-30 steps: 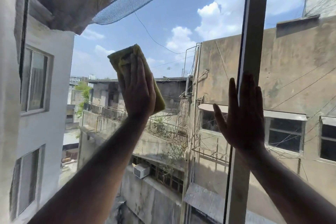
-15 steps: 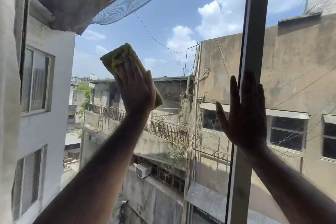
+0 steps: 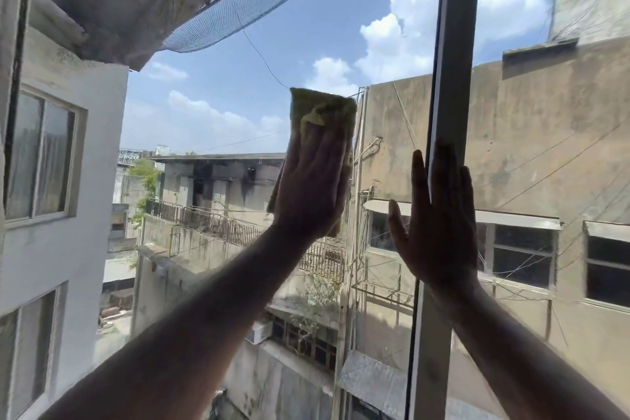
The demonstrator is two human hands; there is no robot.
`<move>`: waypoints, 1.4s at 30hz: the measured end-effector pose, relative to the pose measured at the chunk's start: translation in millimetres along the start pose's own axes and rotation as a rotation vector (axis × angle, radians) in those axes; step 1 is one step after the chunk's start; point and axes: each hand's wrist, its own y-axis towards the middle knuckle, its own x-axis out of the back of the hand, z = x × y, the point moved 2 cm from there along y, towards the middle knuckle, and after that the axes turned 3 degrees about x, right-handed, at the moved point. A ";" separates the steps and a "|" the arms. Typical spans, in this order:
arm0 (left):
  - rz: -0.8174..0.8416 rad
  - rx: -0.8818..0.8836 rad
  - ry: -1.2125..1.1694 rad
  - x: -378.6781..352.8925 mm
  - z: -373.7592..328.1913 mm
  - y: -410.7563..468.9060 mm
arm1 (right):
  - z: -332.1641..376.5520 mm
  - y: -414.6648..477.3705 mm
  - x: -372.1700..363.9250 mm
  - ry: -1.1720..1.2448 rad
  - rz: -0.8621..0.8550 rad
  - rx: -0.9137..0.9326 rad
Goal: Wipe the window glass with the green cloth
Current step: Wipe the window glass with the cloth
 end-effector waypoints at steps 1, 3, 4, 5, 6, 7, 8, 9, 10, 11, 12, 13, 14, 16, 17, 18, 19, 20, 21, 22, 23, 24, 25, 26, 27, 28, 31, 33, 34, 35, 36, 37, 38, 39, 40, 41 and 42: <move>0.053 -0.159 0.010 0.2 -6.7 -18.0 | 0.4 -0.6 0.4 -0.005 -0.007 0.003; 0.100 -0.291 0.057 1.1 5.7 -30.5 | 1.1 -1.2 1.8 -0.018 -0.006 0.006; 0.077 -0.231 0.071 1.9 19.5 -23.5 | 1.6 -1.0 2.3 -0.021 0.000 0.002; 0.042 -0.098 0.073 3.8 33.9 -12.4 | 1.8 -0.8 2.9 -0.020 0.003 -0.003; -0.001 0.073 0.075 7.0 47.3 1.6 | 2.0 -0.5 3.2 -0.021 0.003 -0.007; -0.032 0.237 0.068 11.2 55.2 13.2 | 2.4 -0.4 3.4 -0.021 0.003 -0.008; -0.054 0.347 0.045 12.0 54.3 19.1 | 2.9 -0.3 3.6 -0.017 0.003 -0.005; -0.060 0.377 0.008 11.2 44.4 19.6 | 3.5 -0.2 4.0 -0.014 0.003 -0.002; -0.047 0.330 -0.015 8.1 29.7 12.8 | 3.8 -0.1 4.6 -0.010 0.005 -0.001; -0.004 0.208 -0.035 3.4 12.1 -2.3 | 3.4 -0.1 5.0 -0.010 0.007 -0.001; 0.049 0.048 -0.038 0.1 -2.4 -23.7 | 2.8 0.0 5.5 -0.011 0.009 -0.001; 0.100 -0.099 -0.024 0.1 -9.2 -46.2 | 2.7 -0.1 6.0 -0.011 0.010 -0.001; 0.128 -0.200 -0.001 1.2 -4.5 -61.8 | 2.6 0.0 6.1 -0.010 0.010 -0.001; 0.081 -0.191 0.022 3.7 26.9 -64.9 | 2.3 0.1 6.2 -0.007 0.008 -0.003; 0.037 -0.061 0.027 5.8 47.3 -56.9 | 2.5 0.2 5.9 -0.006 0.004 0.000; -0.005 0.122 0.031 10.0 67.9 -44.5 | 3.2 0.1 5.5 -0.006 0.002 0.004; -0.044 0.313 0.032 15.6 85.1 -31.2 | 3.5 0.3 5.4 -0.005 -0.001 0.005; -0.064 0.462 0.020 20.5 93.0 -21.4 | 3.6 0.1 5.0 -0.004 0.000 0.003; -0.081 0.531 0.005 21.6 89.4 -16.9 | 3.6 -0.3 4.7 -0.004 0.002 0.005; -0.071 0.504 0.001 20.4 76.5 -17.4 | 4.1 -0.4 4.4 -0.005 0.005 0.008; -0.044 0.382 -0.001 16.2 58.0 -24.5 | 4.6 -0.8 4.0 -0.007 0.008 0.010; 0.018 0.175 -0.016 10.6 35.3 -37.8 | 3.4 -0.8 4.3 -0.013 0.010 0.014; 0.104 -0.070 -0.020 7.3 16.4 -58.2 | 4.2 -0.6 5.1 -0.019 0.011 0.016; 0.195 -0.283 -0.011 7.1 6.6 -77.7 | 3.8 -0.6 6.1 -0.025 0.010 0.014; 0.232 -0.423 0.016 6.5 10.6 -90.2 | 2.5 -0.6 6.4 -0.030 0.011 0.015; 0.212 -0.457 0.046 7.9 27.1 -95.2 | 3.2 -0.3 6.5 -0.029 0.015 0.017; 0.042 0.038 0.034 15.1 90.5 -81.4 | 2.8 0.4 4.9 -0.020 0.014 0.015; -0.063 0.476 0.033 22.2 111.5 -70.9 | 2.7 -0.4 3.0 -0.019 0.005 0.023; -0.088 0.587 0.031 22.0 103.8 -66.3 | 2.5 -0.5 2.7 -0.019 0.005 0.027; -0.083 0.585 0.026 19.7 89.3 -63.7 | 2.4 -0.5 2.1 -0.020 0.009 0.027; -0.038 0.471 0.009 17.7 71.5 -64.2 | 2.1 -0.6 1.9 -0.024 0.016 0.026; 0.033 0.250 -0.009 15.3 54.2 -71.1 | 2.2 -0.9 1.7 -0.027 0.020 0.026; 0.121 -0.021 -0.007 13.2 44.1 -84.4 | 2.3 -1.3 1.9 -0.031 0.022 0.024; 0.193 -0.254 0.017 13.6 47.2 -95.4 | 1.6 -1.3 2.0 -0.037 0.023 0.024; 0.224 -0.392 0.044 16.1 64.5 -99.5 | 1.2 -1.1 2.7 -0.041 0.023 0.026; 0.200 -0.395 0.057 18.6 86.7 -98.8 | 1.3 -0.8 3.3 -0.042 0.022 0.026; 0.150 -0.260 0.056 20.7 110.2 -94.6 | 1.1 -0.5 4.1 -0.040 0.022 0.023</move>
